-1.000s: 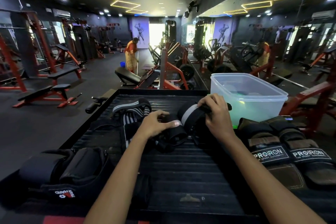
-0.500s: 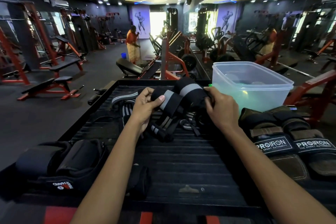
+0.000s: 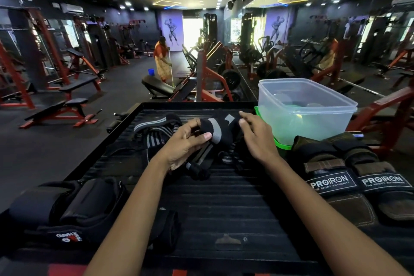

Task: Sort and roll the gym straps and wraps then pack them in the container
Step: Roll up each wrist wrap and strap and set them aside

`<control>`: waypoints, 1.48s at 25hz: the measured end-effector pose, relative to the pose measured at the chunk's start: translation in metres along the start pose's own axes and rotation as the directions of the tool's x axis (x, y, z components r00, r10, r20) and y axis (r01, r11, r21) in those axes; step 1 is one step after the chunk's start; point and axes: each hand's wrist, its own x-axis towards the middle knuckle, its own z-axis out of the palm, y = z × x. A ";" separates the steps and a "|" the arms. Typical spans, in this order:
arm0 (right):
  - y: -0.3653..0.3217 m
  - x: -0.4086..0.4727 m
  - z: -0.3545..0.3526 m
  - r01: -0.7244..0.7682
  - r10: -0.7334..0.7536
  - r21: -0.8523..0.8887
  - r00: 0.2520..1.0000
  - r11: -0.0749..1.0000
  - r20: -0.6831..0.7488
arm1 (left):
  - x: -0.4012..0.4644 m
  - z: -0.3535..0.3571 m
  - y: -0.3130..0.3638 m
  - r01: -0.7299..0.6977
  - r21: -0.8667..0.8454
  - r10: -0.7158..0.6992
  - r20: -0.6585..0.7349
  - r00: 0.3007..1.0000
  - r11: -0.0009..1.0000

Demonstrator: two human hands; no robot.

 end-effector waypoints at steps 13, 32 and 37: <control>-0.024 -0.005 -0.006 -0.264 0.096 0.807 0.963 0.529 0.252 | 0.001 -0.001 -0.012 0.024 0.660 -0.143 0.128 0.981 0.751; 0.003 -0.020 -0.012 -0.204 0.070 0.220 0.864 0.954 0.499 | 0.007 -0.015 -0.027 0.019 0.907 0.056 -0.047 0.997 0.421; 0.004 -0.021 -0.004 -0.197 0.070 0.270 0.905 0.942 0.419 | -0.008 -0.003 -0.007 -0.148 0.809 0.353 -0.078 0.932 0.569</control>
